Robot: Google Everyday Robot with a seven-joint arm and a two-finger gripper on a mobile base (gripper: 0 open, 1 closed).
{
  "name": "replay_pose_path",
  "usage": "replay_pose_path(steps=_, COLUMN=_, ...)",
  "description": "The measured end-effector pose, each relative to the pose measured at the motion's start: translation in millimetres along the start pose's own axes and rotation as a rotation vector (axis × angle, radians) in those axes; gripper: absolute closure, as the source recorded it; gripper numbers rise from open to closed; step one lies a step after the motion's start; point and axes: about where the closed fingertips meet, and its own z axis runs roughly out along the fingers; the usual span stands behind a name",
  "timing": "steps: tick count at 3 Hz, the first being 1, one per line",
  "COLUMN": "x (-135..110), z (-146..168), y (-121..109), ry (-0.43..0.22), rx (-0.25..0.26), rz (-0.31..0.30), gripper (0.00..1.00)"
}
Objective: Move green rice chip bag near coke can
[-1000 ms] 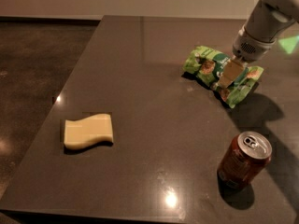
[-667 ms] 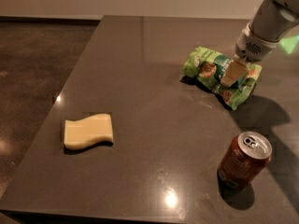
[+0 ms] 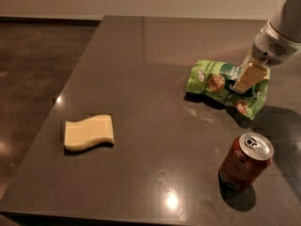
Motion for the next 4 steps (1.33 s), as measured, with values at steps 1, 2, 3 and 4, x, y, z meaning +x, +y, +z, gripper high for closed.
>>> replay_pose_path(steps=1, x=11.5, z=-9.9, y=21.7, ry=-0.009, rx=-0.040, rz=-0.045, gripper=1.00)
replay_pose_path(steps=2, x=26.1, z=-15.3, y=45.6, ry=0.000, rx=-0.081, rz=-0.065, gripper=1.00)
replay_pose_path(steps=3, x=38.6, z=-18.7, y=64.4, ry=0.011, rx=-0.112, rz=-0.075, gripper=1.00)
replay_pose_path(steps=4, x=47.1, z=-21.8, y=74.9, ry=0.013, rx=-0.129, rz=-0.080, gripper=0.83)
